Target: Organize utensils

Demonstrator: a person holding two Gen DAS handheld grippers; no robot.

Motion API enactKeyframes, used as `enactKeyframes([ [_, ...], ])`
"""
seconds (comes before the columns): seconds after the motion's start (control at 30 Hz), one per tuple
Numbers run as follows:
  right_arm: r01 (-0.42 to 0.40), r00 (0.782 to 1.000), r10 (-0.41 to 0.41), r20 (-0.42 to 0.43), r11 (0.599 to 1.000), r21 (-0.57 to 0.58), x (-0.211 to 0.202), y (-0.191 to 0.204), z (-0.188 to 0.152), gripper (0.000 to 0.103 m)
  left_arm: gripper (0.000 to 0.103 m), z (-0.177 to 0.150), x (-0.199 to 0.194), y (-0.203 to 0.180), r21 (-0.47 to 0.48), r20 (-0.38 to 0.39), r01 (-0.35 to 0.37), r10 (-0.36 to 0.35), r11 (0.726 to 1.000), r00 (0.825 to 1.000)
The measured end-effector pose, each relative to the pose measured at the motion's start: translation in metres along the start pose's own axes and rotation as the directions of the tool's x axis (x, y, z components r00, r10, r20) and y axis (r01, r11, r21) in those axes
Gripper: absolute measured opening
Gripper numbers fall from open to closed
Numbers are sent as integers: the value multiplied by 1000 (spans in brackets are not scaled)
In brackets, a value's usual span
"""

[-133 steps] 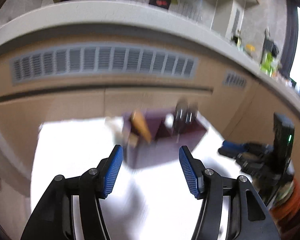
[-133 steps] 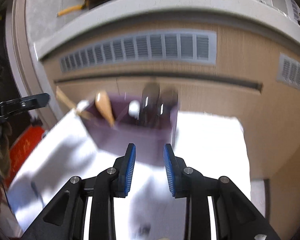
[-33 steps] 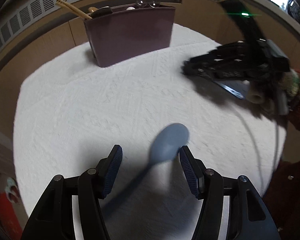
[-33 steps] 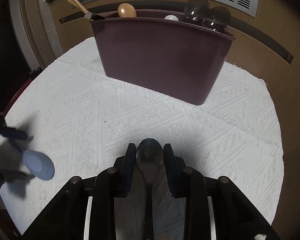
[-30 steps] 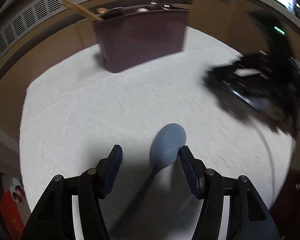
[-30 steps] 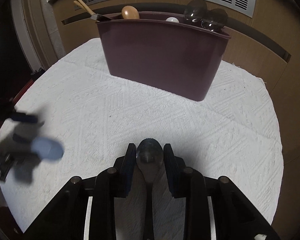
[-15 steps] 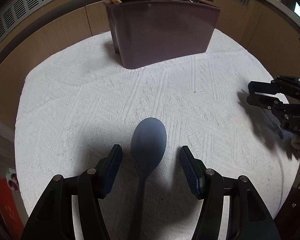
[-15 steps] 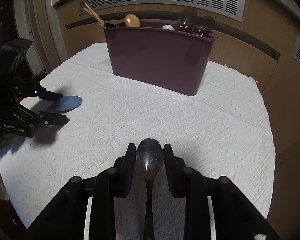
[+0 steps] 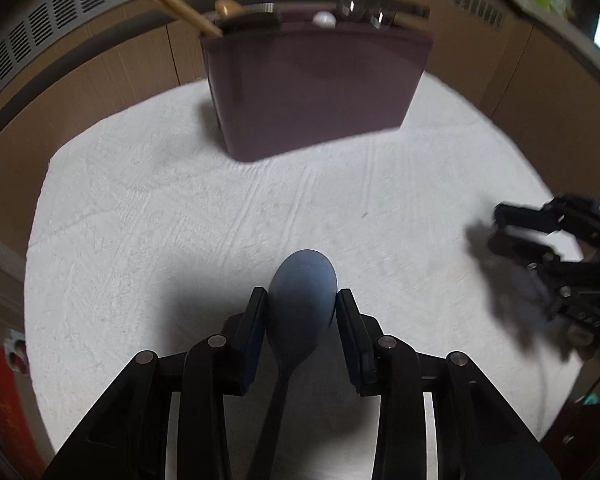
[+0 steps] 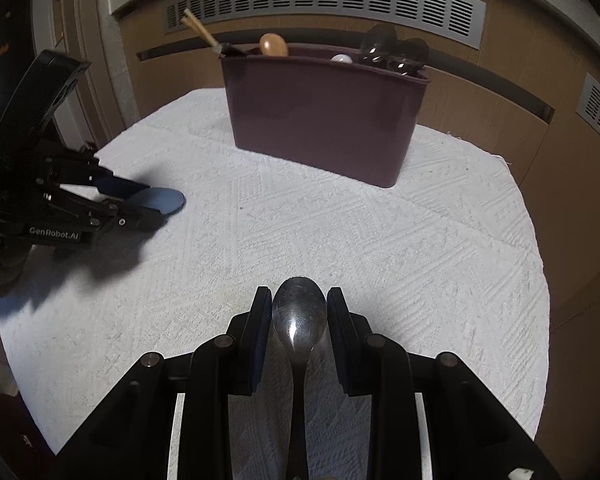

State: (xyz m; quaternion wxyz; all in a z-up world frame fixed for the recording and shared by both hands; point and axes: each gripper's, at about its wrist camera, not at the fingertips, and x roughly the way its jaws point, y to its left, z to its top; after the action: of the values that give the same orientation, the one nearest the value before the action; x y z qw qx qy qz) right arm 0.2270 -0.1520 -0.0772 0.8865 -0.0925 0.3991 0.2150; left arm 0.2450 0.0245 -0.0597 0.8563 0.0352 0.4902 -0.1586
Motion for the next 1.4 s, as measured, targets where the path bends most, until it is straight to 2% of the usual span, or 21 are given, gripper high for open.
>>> enactKeyframes([
  [0.1, -18, 999, 17, 31, 998, 55, -11, -9, 2, 26, 36, -1, -27, -8, -47, 121, 61, -55, 997, 991],
  [0.17, -22, 999, 19, 42, 997, 78, -15, -14, 3, 26, 36, -2, -44, -12, -81, 205, 95, -76, 992, 976],
  [0.3, -22, 999, 18, 40, 995, 100, -15, -17, 5, 26, 36, -2, -57, -19, -116, 276, 144, -107, 983, 955],
  [0.5, -25, 997, 15, 74, 991, 131, -26, -17, 8, 26, 33, -1, -69, -13, -168, 328, 201, -138, 965, 934],
  [0.73, -7, 992, -9, 127, 992, 128, -43, -16, 15, 26, 28, -2, -82, -11, -182, 370, 201, -122, 963, 921],
  [0.77, -10, 991, -7, 130, 992, 128, -44, -16, 15, 26, 25, -3, -85, -11, -183, 376, 200, -120, 962, 919],
  [0.8, -14, 991, -3, 134, 992, 128, -47, -16, 16, 26, 14, -3, -87, -11, -184, 381, 201, -118, 962, 917],
  [0.87, -18, 989, -1, 148, 992, 122, -53, -15, 19, 26, 6, -2, -94, -11, -184, 397, 191, -105, 964, 912],
  [1.0, -6, 984, -13, 175, 994, 109, -62, -12, 23, 26, 5, -2, -104, -11, -178, 417, 193, -104, 965, 903],
  [1.4, 3, 980, -24, 199, 994, 106, -72, -13, 27, 26, 4, 0, -112, -16, -161, 431, 181, -96, 970, 897],
])
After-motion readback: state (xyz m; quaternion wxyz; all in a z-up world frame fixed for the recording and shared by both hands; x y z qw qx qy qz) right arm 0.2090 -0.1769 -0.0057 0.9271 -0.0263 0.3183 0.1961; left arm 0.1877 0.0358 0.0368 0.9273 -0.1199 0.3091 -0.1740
